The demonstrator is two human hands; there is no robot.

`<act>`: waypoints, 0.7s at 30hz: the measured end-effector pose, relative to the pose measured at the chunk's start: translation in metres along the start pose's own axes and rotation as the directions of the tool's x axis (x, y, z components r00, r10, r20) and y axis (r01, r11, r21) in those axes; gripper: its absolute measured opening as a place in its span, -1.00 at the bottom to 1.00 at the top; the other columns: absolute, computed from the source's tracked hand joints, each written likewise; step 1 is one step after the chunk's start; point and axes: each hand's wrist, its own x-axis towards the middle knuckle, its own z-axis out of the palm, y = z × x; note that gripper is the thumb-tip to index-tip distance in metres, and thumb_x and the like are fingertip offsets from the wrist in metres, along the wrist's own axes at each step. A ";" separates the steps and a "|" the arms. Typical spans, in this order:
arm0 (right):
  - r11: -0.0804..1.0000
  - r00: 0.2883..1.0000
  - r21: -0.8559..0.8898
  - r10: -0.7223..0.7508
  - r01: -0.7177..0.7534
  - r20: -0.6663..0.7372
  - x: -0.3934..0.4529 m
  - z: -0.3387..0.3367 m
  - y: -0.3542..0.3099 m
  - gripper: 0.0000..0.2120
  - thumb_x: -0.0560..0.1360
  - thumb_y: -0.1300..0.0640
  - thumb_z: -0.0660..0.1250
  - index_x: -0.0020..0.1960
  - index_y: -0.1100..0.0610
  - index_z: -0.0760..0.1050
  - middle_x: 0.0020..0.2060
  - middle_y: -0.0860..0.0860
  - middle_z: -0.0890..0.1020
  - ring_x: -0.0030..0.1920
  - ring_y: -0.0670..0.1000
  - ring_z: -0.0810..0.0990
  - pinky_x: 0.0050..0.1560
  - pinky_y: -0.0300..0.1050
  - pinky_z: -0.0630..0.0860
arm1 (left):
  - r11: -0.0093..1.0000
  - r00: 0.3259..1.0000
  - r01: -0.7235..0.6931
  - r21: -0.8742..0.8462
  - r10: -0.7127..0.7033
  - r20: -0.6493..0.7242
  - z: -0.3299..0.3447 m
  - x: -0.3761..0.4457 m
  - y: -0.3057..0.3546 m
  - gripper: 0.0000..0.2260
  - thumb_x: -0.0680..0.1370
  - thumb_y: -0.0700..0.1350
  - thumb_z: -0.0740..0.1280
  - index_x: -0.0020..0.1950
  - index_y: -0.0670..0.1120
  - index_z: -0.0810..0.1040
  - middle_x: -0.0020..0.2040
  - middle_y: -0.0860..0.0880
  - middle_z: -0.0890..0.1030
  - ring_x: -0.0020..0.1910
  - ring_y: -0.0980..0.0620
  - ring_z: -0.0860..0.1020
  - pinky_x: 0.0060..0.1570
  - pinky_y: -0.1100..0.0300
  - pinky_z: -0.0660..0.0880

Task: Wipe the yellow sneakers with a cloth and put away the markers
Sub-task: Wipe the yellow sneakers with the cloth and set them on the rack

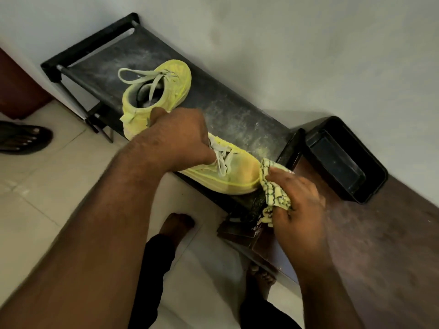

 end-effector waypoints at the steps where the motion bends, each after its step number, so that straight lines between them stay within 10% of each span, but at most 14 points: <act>1: 1.000 0.999 0.013 -0.008 0.008 -0.035 0.004 0.001 -0.001 -0.42 0.23 0.28 0.19 0.21 -0.03 0.54 0.15 -0.32 0.47 0.23 -0.13 0.38 0.22 0.20 0.36 | 1.000 1.000 -0.009 -0.010 0.009 0.005 -0.001 -0.002 -0.003 -0.68 0.37 0.14 0.32 -0.15 -0.08 0.70 -0.15 0.00 0.64 -0.10 -0.05 0.53 0.10 0.03 0.22; 5: 0.988 0.983 0.150 0.009 0.020 -0.186 0.018 -0.003 0.002 -0.42 0.20 0.32 0.17 0.18 0.07 0.57 0.13 -0.19 0.56 0.21 0.03 0.49 0.19 0.24 0.42 | 0.987 0.982 -0.099 -0.125 0.077 -0.172 -0.006 -0.010 -0.008 -0.58 0.25 0.11 0.18 -0.33 -0.18 0.67 -0.27 -0.14 0.65 -0.22 -0.11 0.55 0.12 0.00 0.32; 10: 0.949 0.981 0.314 0.021 0.042 -0.195 0.010 -0.016 0.008 -0.40 0.21 0.40 0.17 0.17 0.03 0.56 0.12 -0.28 0.55 0.20 0.01 0.52 0.20 0.16 0.47 | 0.920 0.938 -0.300 -0.250 0.238 -0.252 -0.009 -0.007 -0.003 -0.72 0.25 -0.05 0.24 -0.55 -0.24 0.41 -0.54 -0.23 0.35 -0.52 -0.14 0.30 -0.30 0.07 0.36; 12: 0.937 0.989 0.348 0.027 0.026 -0.147 -0.001 -0.024 0.007 -0.39 0.23 0.42 0.18 0.17 -0.03 0.55 0.13 -0.23 0.58 0.21 0.02 0.53 0.18 0.17 0.48 | 0.903 0.915 -0.370 -0.217 0.314 -0.255 -0.006 -0.002 0.001 -0.74 0.27 -0.12 0.24 -0.54 -0.25 0.33 -0.54 -0.24 0.32 -0.51 -0.21 0.31 0.02 0.09 0.47; 14: 0.938 0.992 0.346 0.061 -0.017 -0.115 -0.016 -0.033 0.005 -0.39 0.23 0.41 0.19 0.16 -0.08 0.54 0.11 -0.18 0.59 0.20 0.01 0.54 0.17 0.15 0.49 | 0.902 0.905 -0.388 -0.190 0.335 -0.262 0.004 0.002 0.009 -0.76 0.30 -0.15 0.24 -0.50 -0.27 0.35 -0.50 -0.22 0.38 -0.45 -0.20 0.38 0.42 0.22 0.16; 21: 0.980 0.983 0.177 0.119 -0.094 -0.136 -0.056 -0.032 -0.003 -0.38 0.16 0.34 0.16 0.15 -0.03 0.56 0.08 -0.47 0.49 0.18 -0.22 0.45 0.20 0.13 0.45 | 0.940 0.924 -0.326 -0.099 0.294 -0.245 0.041 0.015 0.033 -0.64 0.33 -0.04 0.13 -0.23 -0.20 0.66 -0.19 -0.12 0.67 -0.02 -0.07 0.58 0.45 0.16 -0.27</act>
